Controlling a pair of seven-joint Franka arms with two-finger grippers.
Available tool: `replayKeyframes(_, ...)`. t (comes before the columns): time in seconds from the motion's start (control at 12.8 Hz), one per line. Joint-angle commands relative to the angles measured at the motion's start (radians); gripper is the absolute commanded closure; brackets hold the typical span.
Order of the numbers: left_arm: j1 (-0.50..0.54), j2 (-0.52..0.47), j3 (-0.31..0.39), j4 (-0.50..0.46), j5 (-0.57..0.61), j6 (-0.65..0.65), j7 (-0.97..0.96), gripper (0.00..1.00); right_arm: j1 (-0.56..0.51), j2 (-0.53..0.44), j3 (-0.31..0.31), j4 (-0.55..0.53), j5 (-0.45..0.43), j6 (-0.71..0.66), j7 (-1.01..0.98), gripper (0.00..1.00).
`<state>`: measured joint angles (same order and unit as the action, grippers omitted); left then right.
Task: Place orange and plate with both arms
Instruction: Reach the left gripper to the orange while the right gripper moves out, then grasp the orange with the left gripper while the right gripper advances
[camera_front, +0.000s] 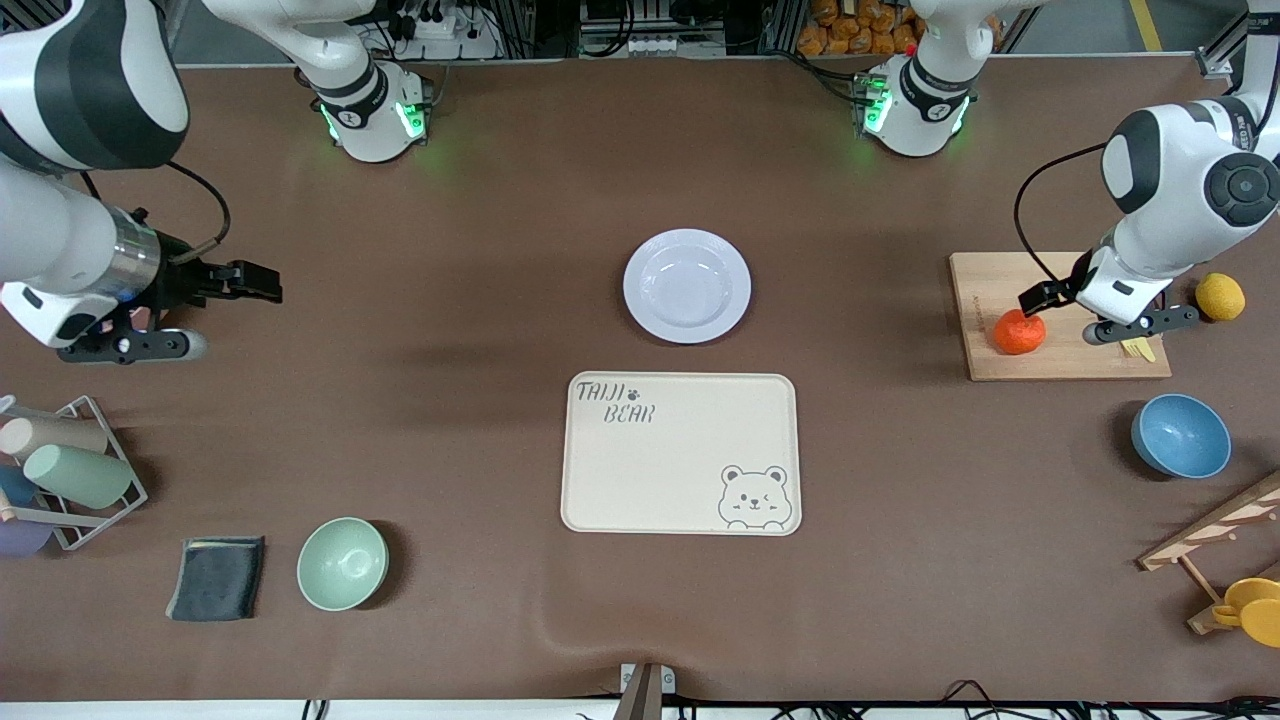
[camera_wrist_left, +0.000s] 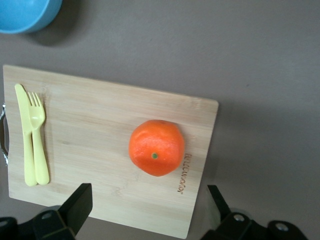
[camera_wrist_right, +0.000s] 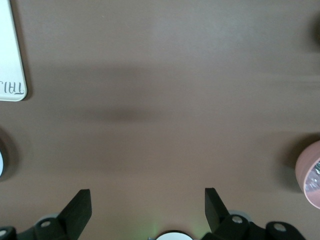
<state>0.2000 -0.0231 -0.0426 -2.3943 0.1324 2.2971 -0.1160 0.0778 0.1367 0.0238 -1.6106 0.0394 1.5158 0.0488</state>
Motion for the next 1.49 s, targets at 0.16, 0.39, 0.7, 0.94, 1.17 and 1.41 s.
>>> replayKeyframes(0.16, 0.036, 0.089, -0.013, -0.039, 0.018, 0.133, 0.007, 0.0, 0.051, 0.089, -0.001, -0.012, 0.084, 0.04, 0.035, 0.0)
replayKeyframes(0.39, 0.038, 0.147, -0.013, -0.039, 0.018, 0.176, 0.007, 0.0, 0.034, 0.106, -0.001, -0.115, 0.271, 0.116, 0.086, 0.0)
replayKeyframes(0.7, 0.058, 0.235, -0.013, -0.037, 0.029, 0.266, 0.013, 0.0, 0.016, 0.109, -0.001, -0.185, 0.423, 0.176, 0.088, 0.0)
replayKeyframes(0.94, 0.064, 0.265, -0.014, -0.037, 0.03, 0.282, 0.013, 0.19, 0.02, 0.107, -0.001, -0.248, 0.542, 0.242, 0.088, 0.0)
replayKeyframes(1.17, 0.058, 0.258, -0.017, -0.034, 0.03, 0.272, 0.013, 1.0, 0.017, 0.11, -0.001, -0.282, 0.625, 0.271, 0.082, 0.0)
replayKeyframes(1.41, 0.055, 0.186, -0.148, -0.022, 0.018, 0.196, -0.051, 1.0, 0.017, 0.106, 0.001, -0.334, 0.704, 0.314, 0.053, 0.0)
